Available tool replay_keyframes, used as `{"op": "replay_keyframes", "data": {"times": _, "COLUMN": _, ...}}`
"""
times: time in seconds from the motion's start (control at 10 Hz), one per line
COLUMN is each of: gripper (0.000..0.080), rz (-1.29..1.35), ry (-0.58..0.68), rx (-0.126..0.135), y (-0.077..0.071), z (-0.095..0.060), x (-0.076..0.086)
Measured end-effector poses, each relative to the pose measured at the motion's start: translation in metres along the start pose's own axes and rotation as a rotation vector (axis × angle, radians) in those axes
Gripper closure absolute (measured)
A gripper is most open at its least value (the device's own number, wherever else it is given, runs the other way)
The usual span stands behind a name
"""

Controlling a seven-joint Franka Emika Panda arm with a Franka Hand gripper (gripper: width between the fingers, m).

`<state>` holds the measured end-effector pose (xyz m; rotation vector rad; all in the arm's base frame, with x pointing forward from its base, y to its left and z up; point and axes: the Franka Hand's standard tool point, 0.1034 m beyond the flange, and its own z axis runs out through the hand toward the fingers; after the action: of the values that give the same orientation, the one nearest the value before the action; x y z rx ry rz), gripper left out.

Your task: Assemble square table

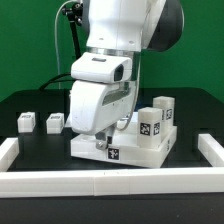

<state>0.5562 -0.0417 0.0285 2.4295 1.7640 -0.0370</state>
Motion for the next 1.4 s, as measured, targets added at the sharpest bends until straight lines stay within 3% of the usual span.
{"op": "replay_keyframes", "data": {"times": 0.3, "gripper": 0.0739, "rz": -0.171, "ry": -0.016, "rx": -0.003, "y": 0.001, "z": 0.001, "x": -0.004}}
{"op": "replay_keyframes", "data": {"times": 0.8, "gripper": 0.0739, "rz": -0.65, "ry": -0.051, "rx": -0.04, "y": 0.005, "z": -0.004, "x": 0.044}}
{"op": "replay_keyframes", "data": {"times": 1.4, "gripper": 0.0739, "rz": -1.05, "ry": -0.098, "rx": -0.02, "y": 0.003, "z": 0.0, "x": 0.037}}
